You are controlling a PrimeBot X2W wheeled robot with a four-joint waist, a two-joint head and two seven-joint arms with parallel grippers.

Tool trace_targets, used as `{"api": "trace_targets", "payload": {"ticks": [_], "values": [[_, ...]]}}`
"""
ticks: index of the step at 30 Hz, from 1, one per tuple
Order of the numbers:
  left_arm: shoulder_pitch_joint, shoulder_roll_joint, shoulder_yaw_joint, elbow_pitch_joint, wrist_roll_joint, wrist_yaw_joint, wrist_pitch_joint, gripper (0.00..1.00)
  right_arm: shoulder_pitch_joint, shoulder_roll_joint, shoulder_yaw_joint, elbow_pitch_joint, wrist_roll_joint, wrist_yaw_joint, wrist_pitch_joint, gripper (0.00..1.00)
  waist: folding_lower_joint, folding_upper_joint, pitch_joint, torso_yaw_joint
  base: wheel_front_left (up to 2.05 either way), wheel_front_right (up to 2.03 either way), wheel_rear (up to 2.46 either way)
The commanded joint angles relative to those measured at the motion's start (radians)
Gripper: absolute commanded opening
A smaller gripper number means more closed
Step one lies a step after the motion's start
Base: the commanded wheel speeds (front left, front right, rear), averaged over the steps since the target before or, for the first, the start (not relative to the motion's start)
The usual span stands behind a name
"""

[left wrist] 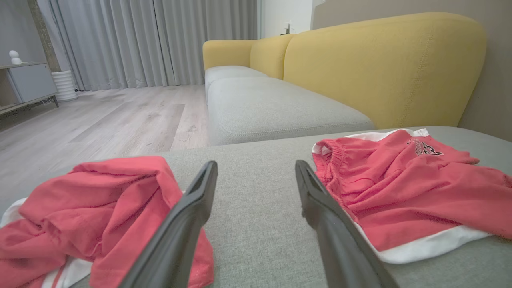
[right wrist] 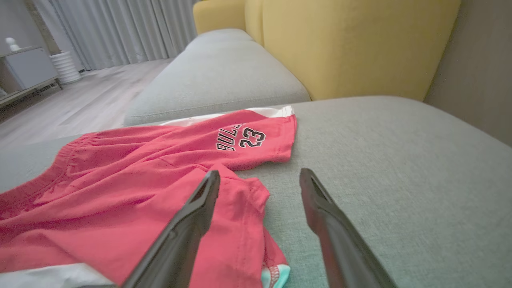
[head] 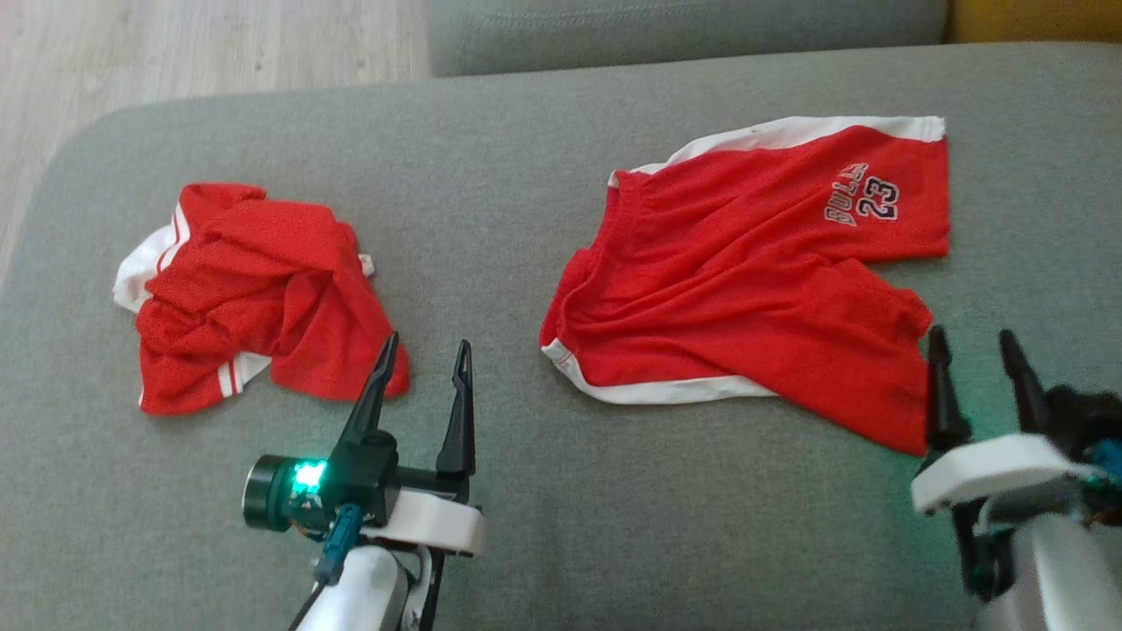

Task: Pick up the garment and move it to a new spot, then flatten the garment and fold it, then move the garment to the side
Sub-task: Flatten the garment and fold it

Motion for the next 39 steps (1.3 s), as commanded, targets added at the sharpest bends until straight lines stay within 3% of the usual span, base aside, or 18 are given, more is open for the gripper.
{"api": "trace_targets", "payload": {"ticks": [1, 6, 16, 18, 19, 28, 39], "values": [[-0.051, 0.002, 0.023, -0.023, 0.012, -0.002, -0.004, 1.0, -0.069, -0.005, -0.003, -0.01, 0.022, 0.007, 0.024, 1.0, -0.0001, 0.0, 0.02, 0.012, 0.0, 0.0, 0.0], [-0.066, 0.002, 0.014, -0.017, 0.015, -0.005, -0.004, 1.0, -0.146, -0.004, -0.053, 0.088, 0.084, 0.007, 0.095, 1.0, -0.0001, 0.0, 0.052, 0.033, 0.0, 0.0, 0.0], [-0.083, 0.002, 0.014, -0.014, 0.024, -0.009, -0.004, 1.0, -0.226, -0.004, -0.046, 0.219, 0.126, 0.007, 0.132, 0.97, -0.0001, 0.0, 0.082, 0.054, 0.0, 0.0, 0.0], [-0.086, 0.002, 0.014, -0.015, 0.025, -0.007, -0.004, 1.0, -0.24, -0.004, -0.04, 0.231, 0.117, 0.007, 0.127, 0.19, -0.0001, 0.0, 0.088, 0.053, 0.0, 0.0, 0.0], [-0.088, 0.002, 0.014, -0.014, 0.024, -0.006, -0.004, 1.0, -0.247, -0.004, -0.041, 0.233, 0.106, 0.007, 0.119, 0.0, -0.0001, 0.0, 0.09, 0.053, 0.0, 0.0, 0.0], [-0.093, 0.002, 0.013, -0.016, 0.019, 0.001, -0.004, 1.0, -0.304, -0.03, -0.054, 0.198, 0.069, 0.007, 0.115, 0.0, -0.0001, 0.0, 0.087, 0.043, 0.0, 0.0, 0.0], [-0.11, 0.002, -0.008, -0.039, -0.015, 0.016, -0.004, 1.0, -0.401, -0.243, 0.046, 0.151, 0.089, 0.007, 0.306, 0.0, -0.0001, 0.0, 0.103, 0.087, 0.0, 0.0, 0.0]]}}
